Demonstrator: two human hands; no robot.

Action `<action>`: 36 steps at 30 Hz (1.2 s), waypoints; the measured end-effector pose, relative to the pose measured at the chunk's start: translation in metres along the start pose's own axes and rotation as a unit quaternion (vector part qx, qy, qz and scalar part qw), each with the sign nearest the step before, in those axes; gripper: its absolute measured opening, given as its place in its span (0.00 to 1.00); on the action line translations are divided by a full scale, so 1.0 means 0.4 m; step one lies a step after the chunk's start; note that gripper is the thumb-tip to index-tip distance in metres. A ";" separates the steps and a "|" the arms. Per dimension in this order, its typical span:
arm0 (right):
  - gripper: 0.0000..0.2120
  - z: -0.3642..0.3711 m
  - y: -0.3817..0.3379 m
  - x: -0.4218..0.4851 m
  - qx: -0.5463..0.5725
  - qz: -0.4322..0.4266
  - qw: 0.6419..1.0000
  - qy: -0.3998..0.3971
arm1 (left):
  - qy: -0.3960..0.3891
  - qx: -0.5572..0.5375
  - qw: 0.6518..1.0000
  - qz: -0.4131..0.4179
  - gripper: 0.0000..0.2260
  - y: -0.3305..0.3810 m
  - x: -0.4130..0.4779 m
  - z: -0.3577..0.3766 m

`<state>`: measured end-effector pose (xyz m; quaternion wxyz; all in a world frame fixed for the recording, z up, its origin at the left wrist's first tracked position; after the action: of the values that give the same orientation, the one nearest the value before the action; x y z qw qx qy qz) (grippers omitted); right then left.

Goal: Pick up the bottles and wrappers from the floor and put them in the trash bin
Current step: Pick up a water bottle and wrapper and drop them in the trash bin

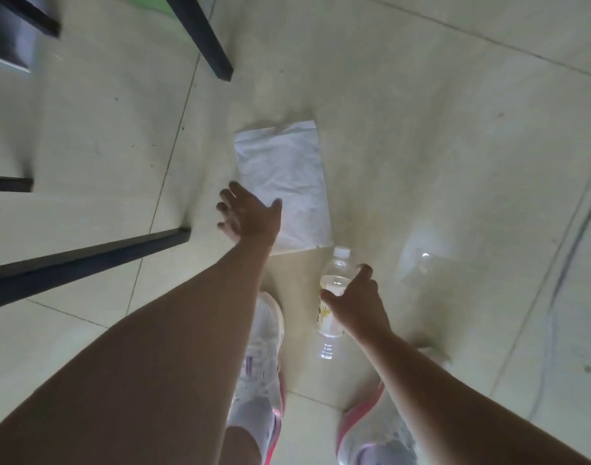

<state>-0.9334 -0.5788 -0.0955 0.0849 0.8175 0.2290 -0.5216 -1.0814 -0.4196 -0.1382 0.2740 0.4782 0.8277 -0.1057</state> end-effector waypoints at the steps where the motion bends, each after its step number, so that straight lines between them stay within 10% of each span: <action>1: 0.40 0.018 -0.001 0.023 -0.007 0.001 1.000 0.010 | 0.015 -0.010 1.000 -0.006 0.43 0.012 0.026 0.015; 19: 0.34 -0.202 -0.142 -0.009 0.005 -0.068 0.995 0.069 | -0.022 -0.168 0.985 -0.032 0.14 0.027 -0.019 -0.124; 36: 0.37 -0.957 -0.731 -1.018 -0.044 -0.301 0.947 0.106 | -0.052 -0.220 0.974 -0.016 0.11 0.087 -0.708 -1.152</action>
<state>-0.9001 -0.2932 0.4660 -0.0647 0.7566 0.4946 -0.4228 -1.1031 -0.4077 0.4030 0.4135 0.3864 0.8230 0.0495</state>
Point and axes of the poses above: each hand's wrist, its own x-axis towards the middle knuckle, its own z-axis out of the palm, y = z × x, the point moved 2 cm from there along x, towards the middle knuckle, and after that the axes turned 1 degree about -x, right-handed, at the moved point
